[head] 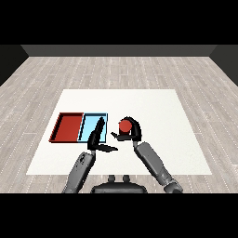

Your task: Pick the red can and put it in the red box

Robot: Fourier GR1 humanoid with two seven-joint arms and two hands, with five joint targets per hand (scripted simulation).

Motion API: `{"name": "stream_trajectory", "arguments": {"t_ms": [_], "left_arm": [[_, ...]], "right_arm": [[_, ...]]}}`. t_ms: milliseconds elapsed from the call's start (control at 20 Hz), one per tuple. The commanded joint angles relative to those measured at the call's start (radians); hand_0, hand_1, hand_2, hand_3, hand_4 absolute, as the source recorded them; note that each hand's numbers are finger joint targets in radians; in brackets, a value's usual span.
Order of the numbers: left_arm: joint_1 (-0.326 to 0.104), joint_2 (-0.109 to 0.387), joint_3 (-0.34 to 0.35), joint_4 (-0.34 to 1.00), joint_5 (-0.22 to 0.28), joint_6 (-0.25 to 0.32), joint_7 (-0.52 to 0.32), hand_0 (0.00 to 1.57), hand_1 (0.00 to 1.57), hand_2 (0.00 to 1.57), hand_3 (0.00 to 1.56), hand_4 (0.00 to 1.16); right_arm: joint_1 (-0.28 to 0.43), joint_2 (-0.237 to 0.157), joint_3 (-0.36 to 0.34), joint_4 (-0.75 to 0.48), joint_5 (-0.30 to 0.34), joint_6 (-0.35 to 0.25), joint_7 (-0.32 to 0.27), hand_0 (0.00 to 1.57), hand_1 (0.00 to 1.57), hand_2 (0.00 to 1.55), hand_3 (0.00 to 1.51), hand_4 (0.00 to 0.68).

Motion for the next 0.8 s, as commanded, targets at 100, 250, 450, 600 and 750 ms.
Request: {"name": "stream_trajectory", "arguments": {"t_ms": [100, 250, 450, 600, 750], "left_arm": [[-0.113, 0.000, -0.013, 0.119, 0.055, 0.035, 0.028, 0.00, 0.00, 0.00, 0.00, 0.00], [-0.102, 0.000, -0.101, 0.233, 0.102, 0.087, -0.095, 0.00, 0.00, 0.00, 0.00, 0.00], [-0.101, 0.000, -0.072, 0.235, 0.133, 0.028, -0.097, 0.00, 0.00, 0.00, 0.00, 0.00], [-0.152, 0.000, -0.077, 0.250, 0.131, 0.062, -0.061, 0.00, 0.00, 0.00, 0.00, 0.00], [-0.124, 0.000, -0.034, 0.249, 0.115, 0.017, -0.042, 0.00, 0.00, 0.00, 0.00, 0.00]], "right_arm": [[-0.016, 0.021, -0.004, 0.051, -0.006, 0.016, -0.029, 1.46, 1.46, 1.45, 1.39, 0.632], [0.006, -0.029, 0.033, -0.113, 0.025, -0.025, 0.107, 1.46, 1.46, 1.45, 1.38, 0.633], [-0.015, 0.021, 0.076, 0.007, -0.020, -0.062, -0.022, 1.44, 1.44, 1.44, 1.39, 0.631], [-0.153, 0.021, 0.117, 0.085, -0.089, -0.149, -0.008, 1.45, 1.45, 1.43, 1.38, 0.637], [-0.028, 0.021, 0.039, 0.018, -0.002, -0.022, -0.009, 1.43, 1.43, 1.43, 1.38, 0.631]]}}
